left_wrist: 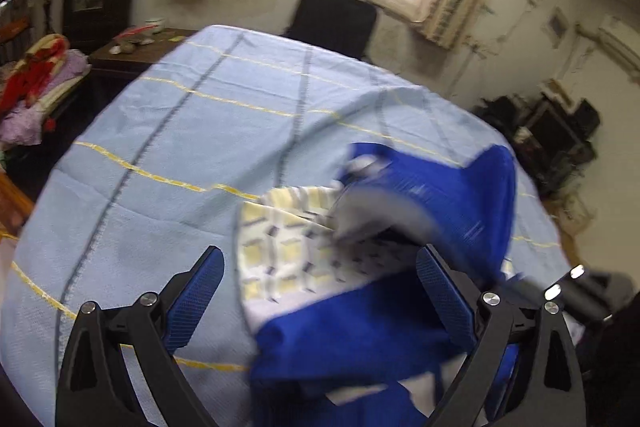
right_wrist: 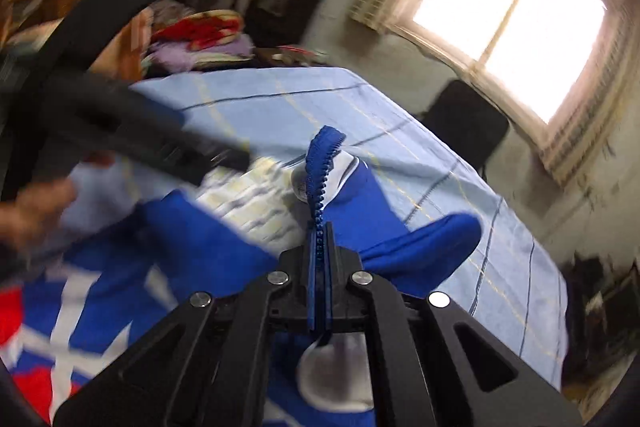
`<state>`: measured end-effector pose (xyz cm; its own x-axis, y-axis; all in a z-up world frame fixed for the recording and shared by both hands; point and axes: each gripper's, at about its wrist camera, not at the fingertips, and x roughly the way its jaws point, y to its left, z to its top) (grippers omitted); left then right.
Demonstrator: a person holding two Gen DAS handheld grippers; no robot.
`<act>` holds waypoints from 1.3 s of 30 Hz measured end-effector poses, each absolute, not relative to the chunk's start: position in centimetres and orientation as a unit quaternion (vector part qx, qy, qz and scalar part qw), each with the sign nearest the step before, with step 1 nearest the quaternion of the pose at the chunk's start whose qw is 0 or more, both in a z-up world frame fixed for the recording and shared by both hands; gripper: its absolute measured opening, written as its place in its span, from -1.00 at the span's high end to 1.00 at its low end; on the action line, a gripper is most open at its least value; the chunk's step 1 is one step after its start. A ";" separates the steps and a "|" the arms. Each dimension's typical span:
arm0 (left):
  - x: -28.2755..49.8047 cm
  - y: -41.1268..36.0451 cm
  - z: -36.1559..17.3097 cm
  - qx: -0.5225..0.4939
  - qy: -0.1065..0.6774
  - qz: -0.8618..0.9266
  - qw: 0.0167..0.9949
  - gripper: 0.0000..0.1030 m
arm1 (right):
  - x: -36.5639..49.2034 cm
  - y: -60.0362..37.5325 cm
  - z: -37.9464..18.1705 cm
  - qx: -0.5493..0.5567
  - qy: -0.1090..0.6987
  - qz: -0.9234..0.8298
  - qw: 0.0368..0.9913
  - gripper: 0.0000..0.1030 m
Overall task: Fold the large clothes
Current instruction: 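Grasp the hood by the zipper edge with the right gripper and lift it, then fold the held hood down over the jacket front with the right gripper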
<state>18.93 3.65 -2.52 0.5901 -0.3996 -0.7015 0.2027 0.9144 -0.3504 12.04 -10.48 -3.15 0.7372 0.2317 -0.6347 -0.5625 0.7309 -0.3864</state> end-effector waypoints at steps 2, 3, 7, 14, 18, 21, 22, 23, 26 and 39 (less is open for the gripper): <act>17.6 3.3 -2.9 -0.133 0.426 -0.208 0.870 -0.90 | 10.0 -10.1 -3.9 -0.305 0.281 0.239 0.878 0.96; 17.1 3.0 -3.3 -0.144 0.434 -0.229 0.859 -0.90 | 9.1 -10.1 -4.4 -0.308 0.283 0.249 0.873 0.96; 16.8 1.5 -6.1 -0.178 0.488 -0.264 0.812 -0.89 | 7.5 -10.6 -6.1 -0.303 0.300 0.258 0.867 0.94; 16.7 1.1 -6.6 -0.177 0.491 -0.255 0.814 -0.63 | 5.4 -16.3 -4.5 -0.176 0.322 0.269 0.891 -0.17; 17.1 1.1 -6.8 -0.162 0.495 -0.248 0.817 -0.41 | 6.0 -20.5 -3.5 -0.082 0.349 0.238 0.903 -0.23; 17.3 1.0 -6.8 -0.152 0.494 -0.239 0.822 -0.04 | 7.2 -22.2 -3.6 -0.023 0.367 0.200 0.908 -0.23; 17.5 0.9 -6.9 -0.150 0.497 -0.236 0.821 0.16 | 7.7 -22.5 -3.8 -0.015 0.369 0.191 0.909 -0.23; 17.8 0.7 -7.0 -0.147 0.500 -0.233 0.821 0.36 | 8.0 -22.4 -3.9 -0.015 0.369 0.182 0.911 -0.23; 18.3 0.1 -7.2 -0.127 0.504 -0.221 0.825 0.55 | 8.8 -21.0 -5.3 -0.061 0.377 0.178 0.907 -0.23; 13.6 -1.3 -2.6 -0.083 0.461 -0.260 0.845 0.82 | 5.3 -20.9 -1.1 -0.146 0.298 0.165 0.929 0.80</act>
<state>13.59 -1.32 -2.58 0.4402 -0.5151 -0.7354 0.3629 0.8513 -0.3790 5.30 -20.89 -1.14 0.7678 0.2199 -0.6018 -0.3939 0.9027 -0.1728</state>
